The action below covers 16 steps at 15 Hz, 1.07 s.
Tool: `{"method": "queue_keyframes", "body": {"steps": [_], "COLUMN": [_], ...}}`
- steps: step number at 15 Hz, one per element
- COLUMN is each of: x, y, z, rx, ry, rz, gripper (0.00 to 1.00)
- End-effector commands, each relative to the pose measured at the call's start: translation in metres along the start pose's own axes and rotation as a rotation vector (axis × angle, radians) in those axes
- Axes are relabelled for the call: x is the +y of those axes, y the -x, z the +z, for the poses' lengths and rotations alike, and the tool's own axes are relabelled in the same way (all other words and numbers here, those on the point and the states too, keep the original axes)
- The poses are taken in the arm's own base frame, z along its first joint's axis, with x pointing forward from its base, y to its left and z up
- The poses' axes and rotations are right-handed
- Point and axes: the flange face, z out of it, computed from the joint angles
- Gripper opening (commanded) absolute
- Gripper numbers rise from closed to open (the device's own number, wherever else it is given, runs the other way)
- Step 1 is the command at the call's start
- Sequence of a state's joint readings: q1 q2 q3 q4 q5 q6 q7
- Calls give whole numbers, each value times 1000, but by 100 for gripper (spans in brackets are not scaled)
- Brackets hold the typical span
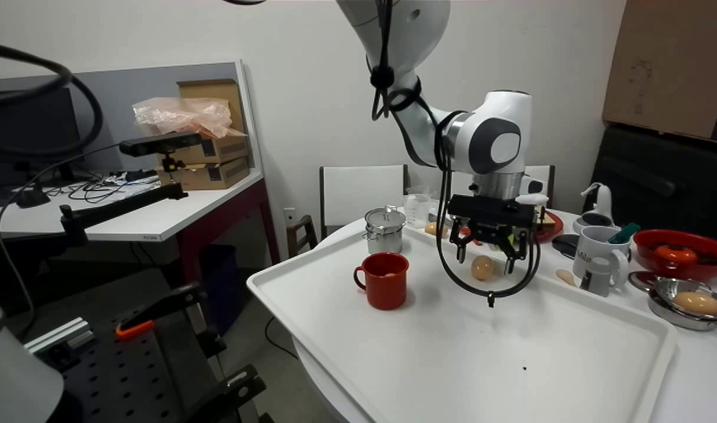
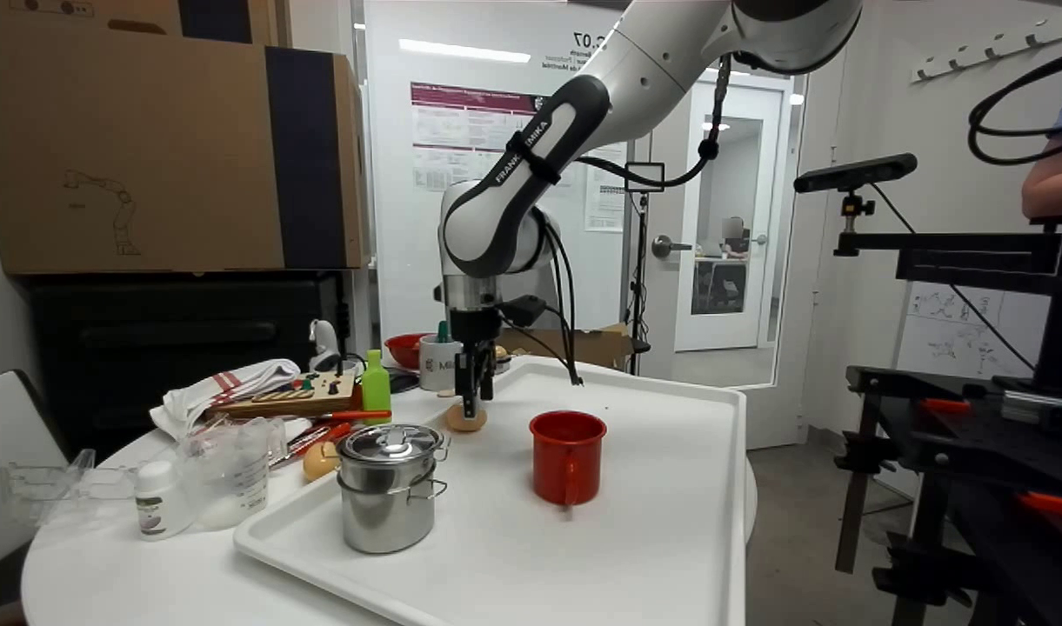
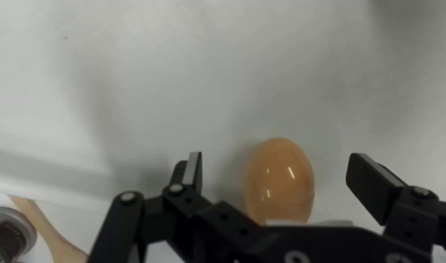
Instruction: Pick the egg and put it in the cup
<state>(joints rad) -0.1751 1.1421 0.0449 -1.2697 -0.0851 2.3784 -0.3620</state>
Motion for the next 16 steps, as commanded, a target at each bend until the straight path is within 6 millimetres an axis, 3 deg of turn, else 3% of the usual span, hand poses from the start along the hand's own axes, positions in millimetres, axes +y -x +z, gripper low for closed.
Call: {"method": "queue_keyframes", "body": {"steps": [1, 8, 16], "x": [-2, -5, -4], "y": [-9, -18, -16], "z": [3, -4, 15], "rx": [16, 84, 57], "ry": [-7, 14, 78], "rz": [-37, -94, -109], "gripper": [100, 100, 100]}}
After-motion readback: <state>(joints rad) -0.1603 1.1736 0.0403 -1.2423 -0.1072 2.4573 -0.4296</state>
